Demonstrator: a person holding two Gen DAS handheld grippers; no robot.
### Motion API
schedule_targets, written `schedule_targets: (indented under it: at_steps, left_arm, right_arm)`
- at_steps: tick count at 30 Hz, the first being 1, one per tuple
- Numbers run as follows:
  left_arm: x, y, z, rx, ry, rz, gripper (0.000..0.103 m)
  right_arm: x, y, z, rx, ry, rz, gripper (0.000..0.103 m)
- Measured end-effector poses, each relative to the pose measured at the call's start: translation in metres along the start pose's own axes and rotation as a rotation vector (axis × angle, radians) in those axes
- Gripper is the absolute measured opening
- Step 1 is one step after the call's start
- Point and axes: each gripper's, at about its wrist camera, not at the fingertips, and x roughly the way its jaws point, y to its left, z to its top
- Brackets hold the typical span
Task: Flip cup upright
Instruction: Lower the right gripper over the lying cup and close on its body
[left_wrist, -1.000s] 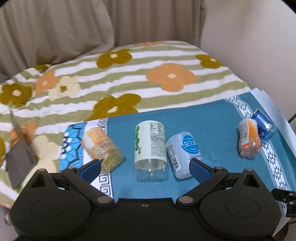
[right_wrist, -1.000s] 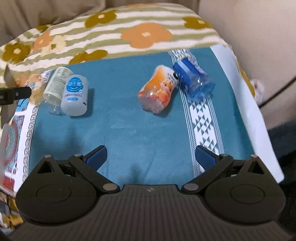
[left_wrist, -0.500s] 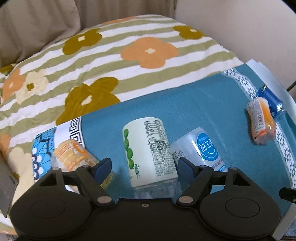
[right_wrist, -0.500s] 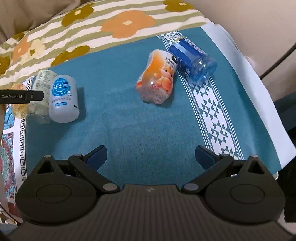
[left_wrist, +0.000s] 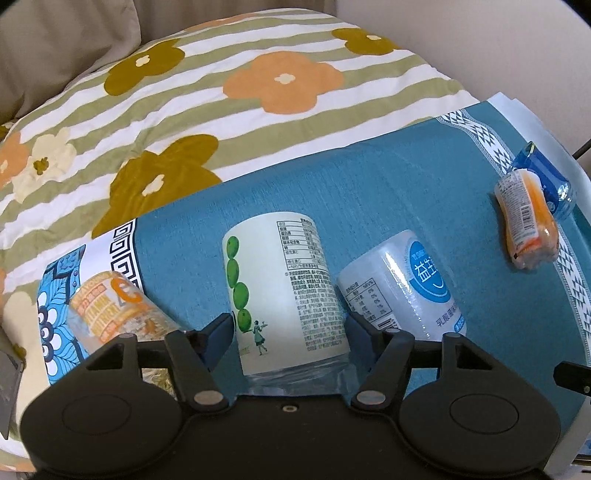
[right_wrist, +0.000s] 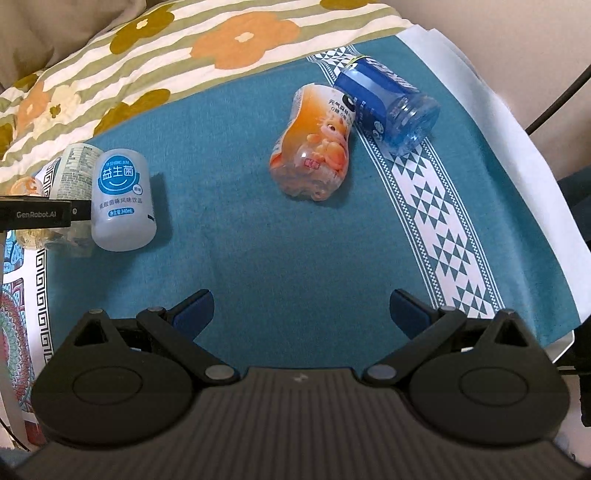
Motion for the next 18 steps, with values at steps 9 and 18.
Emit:
schedule_targets:
  at_steps: [9,18]
  left_arm:
    - [-0.008,0.0,-0.002,-0.014,-0.021,0.017,0.069]
    - [-0.053,-0.012,-0.015,-0.076,-0.089,0.071,0.069]
  right_arm:
    - [-0.002,-0.001,-0.001,-0.011,-0.013,0.02,0.103]
    - [-0.026,-0.01,0.001,-0.077,-0.082,0.078,0.103]
